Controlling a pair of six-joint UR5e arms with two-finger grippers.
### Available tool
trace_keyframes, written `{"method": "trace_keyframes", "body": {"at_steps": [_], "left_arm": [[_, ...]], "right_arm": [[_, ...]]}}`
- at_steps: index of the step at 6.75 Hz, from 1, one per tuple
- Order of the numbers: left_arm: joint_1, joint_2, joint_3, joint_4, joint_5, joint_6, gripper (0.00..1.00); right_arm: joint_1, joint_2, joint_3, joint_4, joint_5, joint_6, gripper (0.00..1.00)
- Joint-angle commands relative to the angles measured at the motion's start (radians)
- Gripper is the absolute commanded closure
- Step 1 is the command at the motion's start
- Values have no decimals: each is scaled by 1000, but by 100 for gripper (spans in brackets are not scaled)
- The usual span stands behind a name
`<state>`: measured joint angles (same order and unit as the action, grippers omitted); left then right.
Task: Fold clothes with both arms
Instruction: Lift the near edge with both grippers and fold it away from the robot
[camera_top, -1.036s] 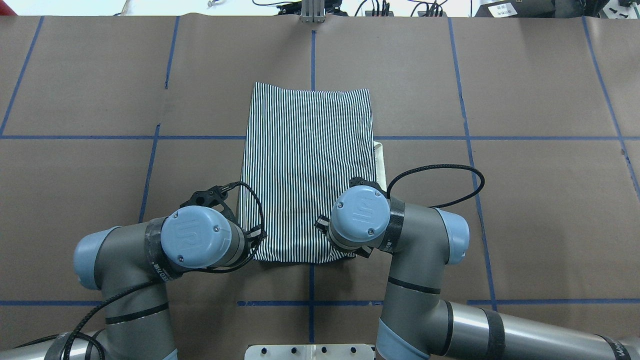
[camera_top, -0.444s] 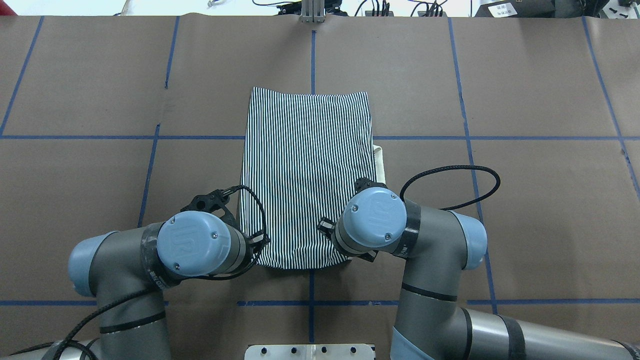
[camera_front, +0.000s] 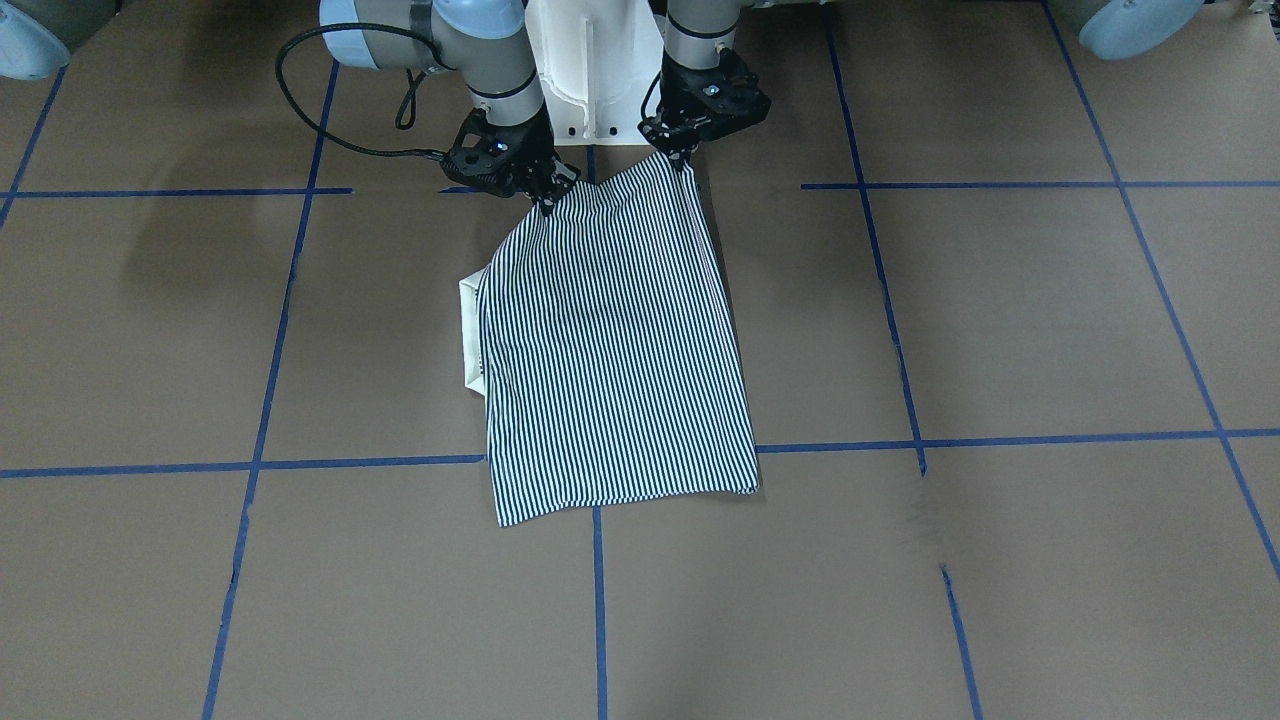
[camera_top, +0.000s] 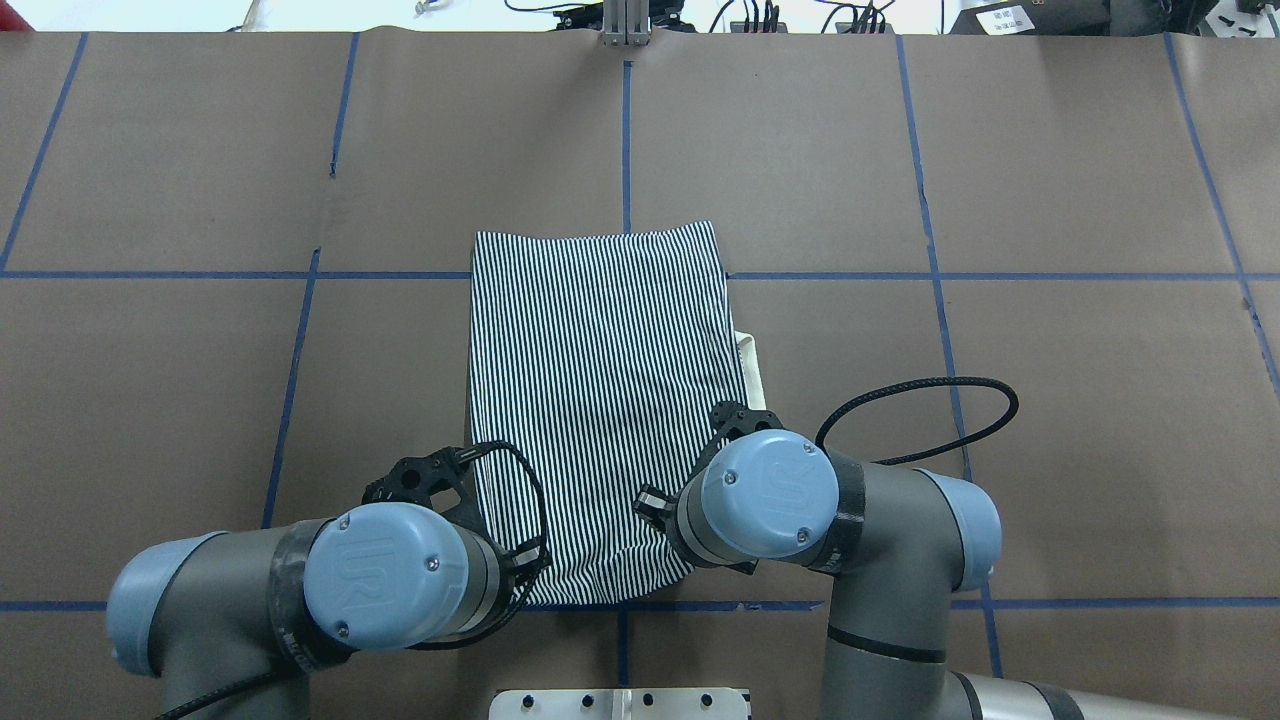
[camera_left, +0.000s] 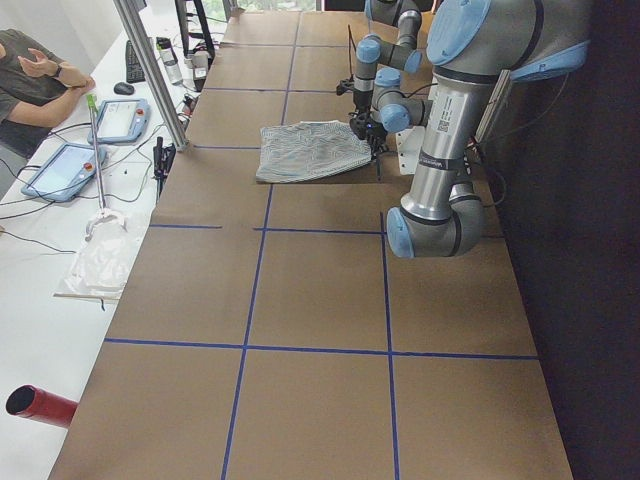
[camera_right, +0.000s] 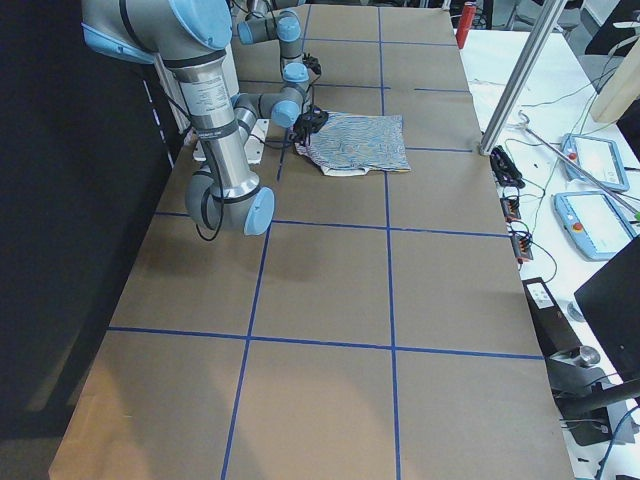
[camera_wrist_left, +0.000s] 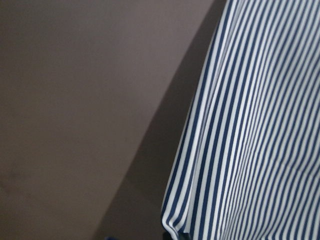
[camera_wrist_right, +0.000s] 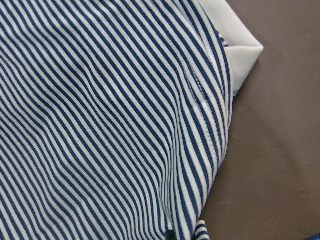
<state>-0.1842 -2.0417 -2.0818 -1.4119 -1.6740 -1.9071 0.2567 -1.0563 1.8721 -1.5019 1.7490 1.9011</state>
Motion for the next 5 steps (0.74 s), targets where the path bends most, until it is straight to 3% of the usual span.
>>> {"method": "trace_keyframes", "body": {"at_steps": [1,2,5], "left_arm": [[17,1,-52,36,-30,-12,100],[-7,-2,-49,36,-30,-12,100],[-222,-17,-31,19,-33,5,100]], "right_arm": [[-5,2,-1,3,0,-7,100],[36,9,-2,8,4,-16,100],[159,51,-28,77,14,-63,100]]}}
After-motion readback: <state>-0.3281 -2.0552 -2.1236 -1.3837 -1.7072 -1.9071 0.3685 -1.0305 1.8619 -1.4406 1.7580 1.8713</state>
